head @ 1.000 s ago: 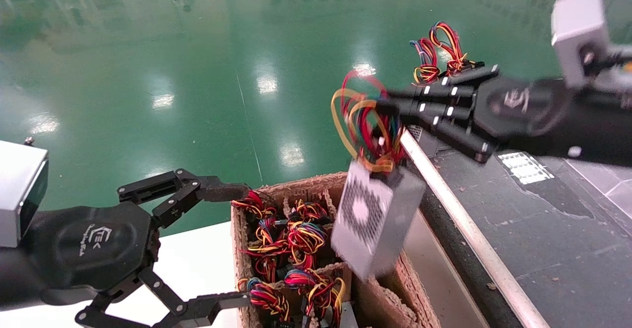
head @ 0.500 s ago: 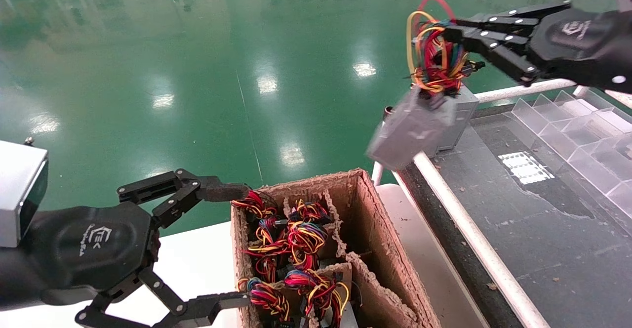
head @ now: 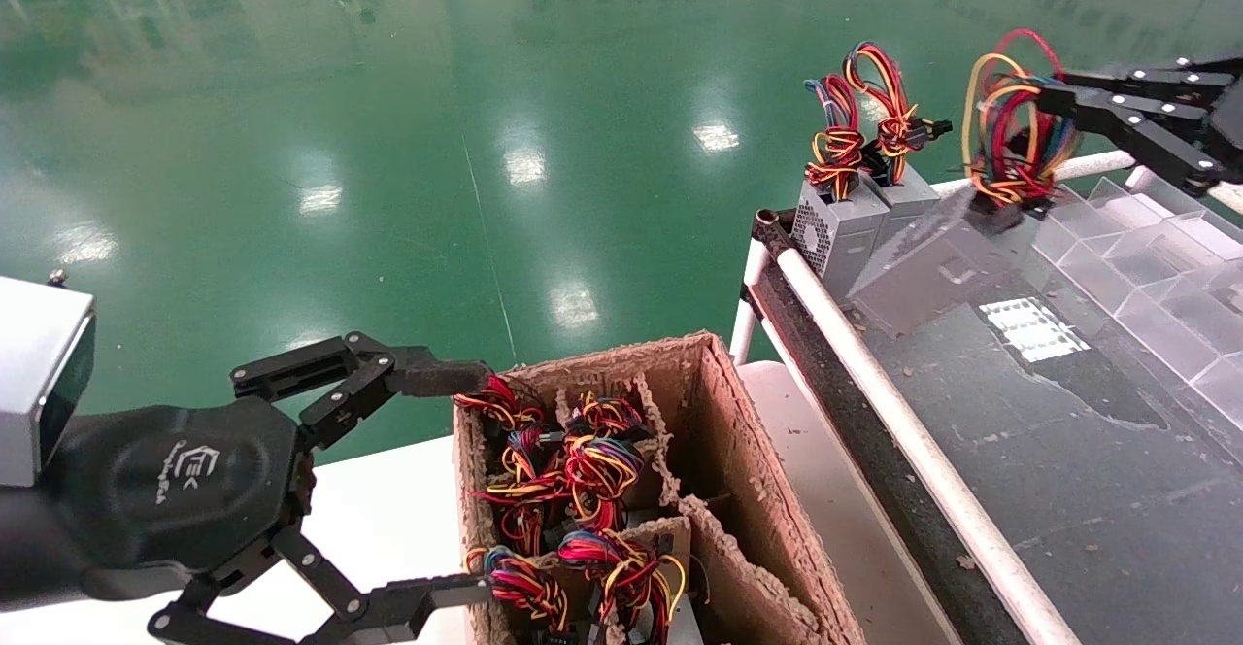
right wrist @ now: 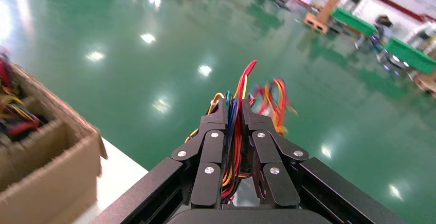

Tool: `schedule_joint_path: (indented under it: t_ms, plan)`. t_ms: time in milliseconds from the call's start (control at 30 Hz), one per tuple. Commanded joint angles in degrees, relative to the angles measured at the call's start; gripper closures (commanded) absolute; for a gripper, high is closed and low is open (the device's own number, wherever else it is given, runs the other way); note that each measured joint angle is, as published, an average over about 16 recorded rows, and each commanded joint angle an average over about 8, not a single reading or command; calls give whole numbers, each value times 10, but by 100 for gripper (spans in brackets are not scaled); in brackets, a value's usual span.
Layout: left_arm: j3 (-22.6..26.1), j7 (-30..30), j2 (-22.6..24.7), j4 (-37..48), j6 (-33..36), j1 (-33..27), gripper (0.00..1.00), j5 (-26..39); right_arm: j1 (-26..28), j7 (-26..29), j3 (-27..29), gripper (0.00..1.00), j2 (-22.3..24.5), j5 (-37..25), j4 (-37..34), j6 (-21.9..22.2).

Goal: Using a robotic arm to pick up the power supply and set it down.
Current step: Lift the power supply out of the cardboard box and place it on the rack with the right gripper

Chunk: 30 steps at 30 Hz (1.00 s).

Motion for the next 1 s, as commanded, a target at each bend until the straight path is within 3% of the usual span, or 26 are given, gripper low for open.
schedule_joint_path:
  t_ms: [33,633,833,1000]
  plan:
    - [0,0,0,0,0,0,0,0,4,-7,-3,100,6,-8,-17,-1]
    - [0,0,0,0,0,0,0,0,58,-80,-26,100,-82,-70,-174,87]
    - [1,0,0,0,0,0,0,0,74,-88,-31,100,-124,-82,-227,139]
    - [1,0,0,0,0,0,0,-1,79,-92,-34,100,-158,-88,-265,208]
